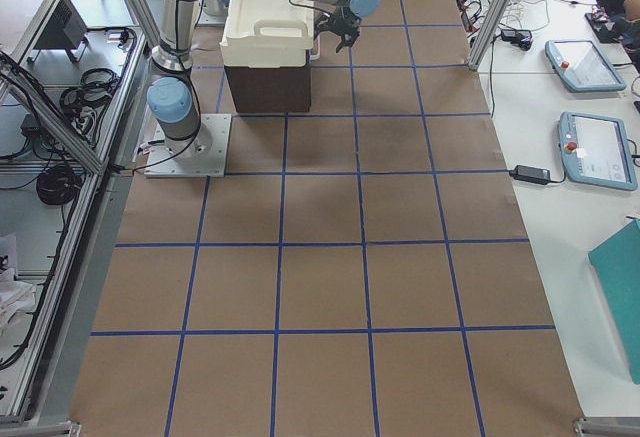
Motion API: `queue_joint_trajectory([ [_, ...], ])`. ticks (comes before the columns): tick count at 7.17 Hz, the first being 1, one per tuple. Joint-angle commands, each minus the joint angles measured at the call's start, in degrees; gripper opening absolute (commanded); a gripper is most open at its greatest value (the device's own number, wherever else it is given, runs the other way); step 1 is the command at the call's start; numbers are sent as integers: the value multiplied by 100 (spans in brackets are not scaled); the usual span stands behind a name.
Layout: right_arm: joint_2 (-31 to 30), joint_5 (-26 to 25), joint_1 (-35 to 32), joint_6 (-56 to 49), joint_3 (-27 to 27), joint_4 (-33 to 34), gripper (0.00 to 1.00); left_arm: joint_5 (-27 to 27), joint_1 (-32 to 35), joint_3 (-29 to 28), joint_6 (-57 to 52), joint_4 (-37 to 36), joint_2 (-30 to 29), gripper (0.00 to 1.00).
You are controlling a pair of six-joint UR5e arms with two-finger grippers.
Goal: Place scissors in drawer with both arms
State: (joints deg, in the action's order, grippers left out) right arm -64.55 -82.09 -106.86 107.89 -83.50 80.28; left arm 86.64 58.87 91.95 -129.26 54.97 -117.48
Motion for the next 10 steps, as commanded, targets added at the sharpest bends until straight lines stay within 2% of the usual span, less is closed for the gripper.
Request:
queue_joint_trajectory([
  [1, 91, 0, -54, -5, 0, 5, 100, 2, 28, 7, 59, 75, 41, 1],
  [10, 241, -8, -54, -102, 0, 172, 100, 2, 72, 77, 235, 242, 111, 3],
])
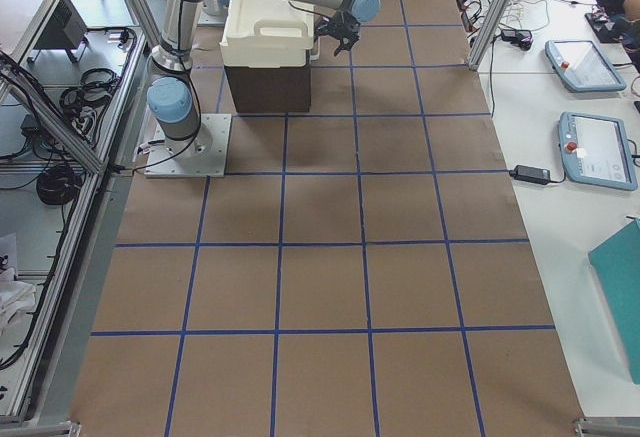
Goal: Place scissors in drawer with both arms
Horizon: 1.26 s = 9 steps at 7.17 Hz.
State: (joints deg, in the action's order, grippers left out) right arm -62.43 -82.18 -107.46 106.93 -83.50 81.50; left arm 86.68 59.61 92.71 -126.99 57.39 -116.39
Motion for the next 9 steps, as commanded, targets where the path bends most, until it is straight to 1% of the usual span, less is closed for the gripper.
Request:
queue_joint_trajectory([
  [1, 55, 0, 6, 4, -9, 189, 100, -2, -2, 1, 7, 0, 2, 3],
  [3, 38, -35, 6, -5, 0, 427, 100, -2, 147, 1, 216, 157, 142, 3],
  [4, 37, -105, 6, -23, 9, 619, 100, 59, 400, 1, 357, 306, 369, 3],
  [5, 37, -279, 6, -40, 35, 795, 100, 51, 507, -16, 550, 699, 676, 3],
  [6, 29, -447, 32, -397, 87, 893, 100, 7, 578, -25, 622, 1129, 1045, 2],
  [7, 29, -518, 41, -540, 105, 972, 100, -141, 596, -60, 970, 1395, 1327, 2],
  [8, 55, -527, 50, -550, 105, 1164, 100, -325, 640, -95, 1087, 1624, 1512, 2],
  [9, 64, -553, 59, -742, 114, 1244, 100, -292, 710, -148, 1097, 1904, 1784, 2],
])
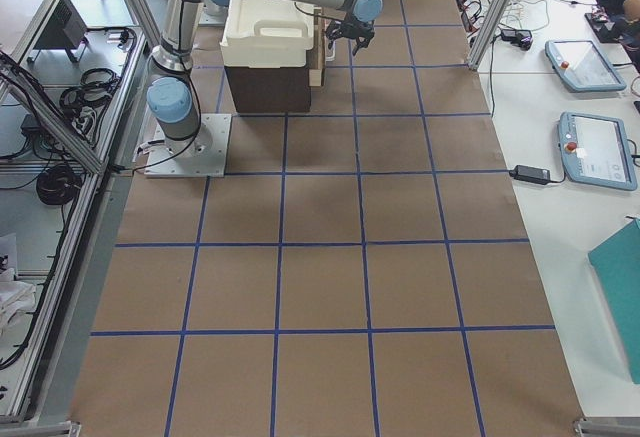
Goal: Place scissors in drawer with both arms
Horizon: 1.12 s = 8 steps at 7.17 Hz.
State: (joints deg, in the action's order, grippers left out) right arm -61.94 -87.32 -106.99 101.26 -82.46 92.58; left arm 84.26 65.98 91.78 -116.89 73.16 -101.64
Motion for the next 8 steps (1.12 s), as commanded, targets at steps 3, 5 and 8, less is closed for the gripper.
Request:
queue_joint_trajectory([
  [3, 59, -48, 20, -239, 115, 269, 100, -33, 475, -64, 849, 919, 1065, 3],
  [5, 155, -57, 38, -369, 318, 269, 100, -77, 688, -64, 869, 1113, 1330, 3],
  [8, 243, -57, 117, -528, 441, 296, 100, -76, 723, -64, 861, 1279, 1401, 3],
])
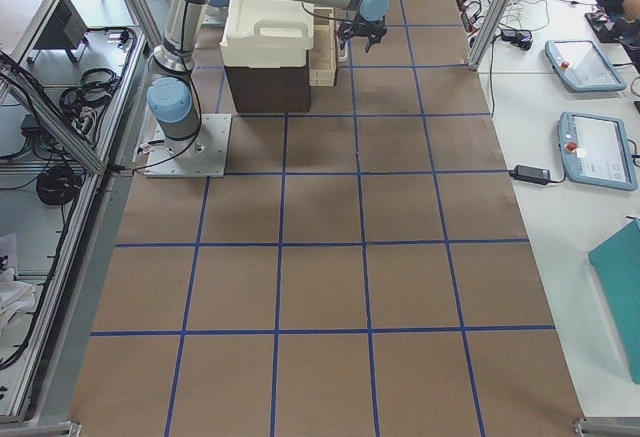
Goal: Place scissors in drawer with both arms
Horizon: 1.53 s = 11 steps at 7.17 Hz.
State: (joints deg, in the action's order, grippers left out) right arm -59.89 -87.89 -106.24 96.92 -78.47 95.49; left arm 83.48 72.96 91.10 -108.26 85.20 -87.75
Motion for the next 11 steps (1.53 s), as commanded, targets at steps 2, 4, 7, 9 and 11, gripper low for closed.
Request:
queue_joint_trajectory([
  [2, 56, 8, 103, -277, 94, 5, 100, 37, 148, 30, 7, 128, 29, 3],
  [4, 152, 8, 130, -296, 226, 31, 100, 37, 157, 83, 7, 128, 47, 3],
  [7, 276, 26, 130, -305, 437, 67, 100, 20, 157, 101, -2, 146, 56, 3],
  [9, 337, 43, 139, -305, 525, 101, 100, 20, 157, 110, -2, 146, 65, 3],
  [11, 364, 26, 182, -305, 526, 146, 100, 2, 157, 101, -2, 146, 56, 3],
])
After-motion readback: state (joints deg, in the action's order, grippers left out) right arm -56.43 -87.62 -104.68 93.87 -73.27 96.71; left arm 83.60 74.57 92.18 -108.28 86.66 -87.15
